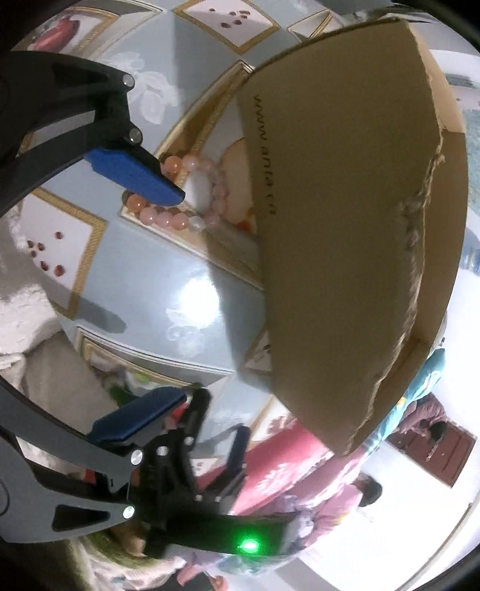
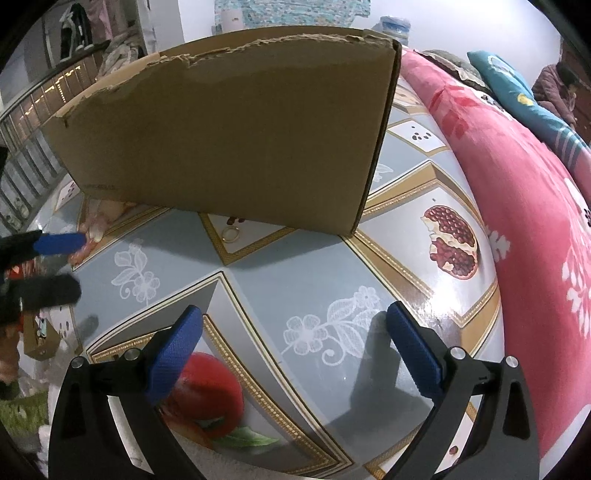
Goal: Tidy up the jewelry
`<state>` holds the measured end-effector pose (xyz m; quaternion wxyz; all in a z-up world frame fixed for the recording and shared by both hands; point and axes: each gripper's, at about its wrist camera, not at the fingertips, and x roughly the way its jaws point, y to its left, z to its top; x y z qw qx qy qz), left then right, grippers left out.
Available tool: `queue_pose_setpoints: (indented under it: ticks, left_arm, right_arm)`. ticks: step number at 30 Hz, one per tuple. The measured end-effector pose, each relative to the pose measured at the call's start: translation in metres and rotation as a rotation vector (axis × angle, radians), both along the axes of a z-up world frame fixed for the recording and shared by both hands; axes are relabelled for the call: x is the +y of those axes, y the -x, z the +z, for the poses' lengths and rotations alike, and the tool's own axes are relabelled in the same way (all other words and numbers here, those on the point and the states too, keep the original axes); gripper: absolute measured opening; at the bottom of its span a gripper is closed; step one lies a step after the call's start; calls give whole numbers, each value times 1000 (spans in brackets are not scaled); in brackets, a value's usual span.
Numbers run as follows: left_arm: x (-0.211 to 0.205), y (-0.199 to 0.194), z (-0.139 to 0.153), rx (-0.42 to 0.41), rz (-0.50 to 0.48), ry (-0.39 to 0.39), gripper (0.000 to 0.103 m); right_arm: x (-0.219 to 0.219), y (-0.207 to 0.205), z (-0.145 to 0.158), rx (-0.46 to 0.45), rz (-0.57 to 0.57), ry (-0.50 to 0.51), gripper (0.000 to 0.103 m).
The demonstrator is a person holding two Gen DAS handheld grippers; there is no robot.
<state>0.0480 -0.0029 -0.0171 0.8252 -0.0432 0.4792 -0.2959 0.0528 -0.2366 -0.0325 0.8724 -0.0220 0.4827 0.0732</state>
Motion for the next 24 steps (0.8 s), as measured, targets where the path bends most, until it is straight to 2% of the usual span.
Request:
queue_pose_setpoints:
  ticks: [10,17,19,21,24]
  left_arm:
    - [-11,11,-1,-82,-11,-133,95]
    - [-4,-1,4,-7,36,-118,95]
    - [-3,-3,4,-15,67,-145,95]
    - [-4,-7,1,-24,98,-204,95]
    - [-6,-11,-1,-26,114,-236,95]
  right_arm:
    - [-1,-5,0,16,-19,5,97]
    - [-2,-8,-1,16,-5,5,97]
    - [-3,-8,-1,13,-4,5,97]
    - [-3,-8,-1,9,-6,4,97]
    - [-3,-7,-2,1,-6,3,97]
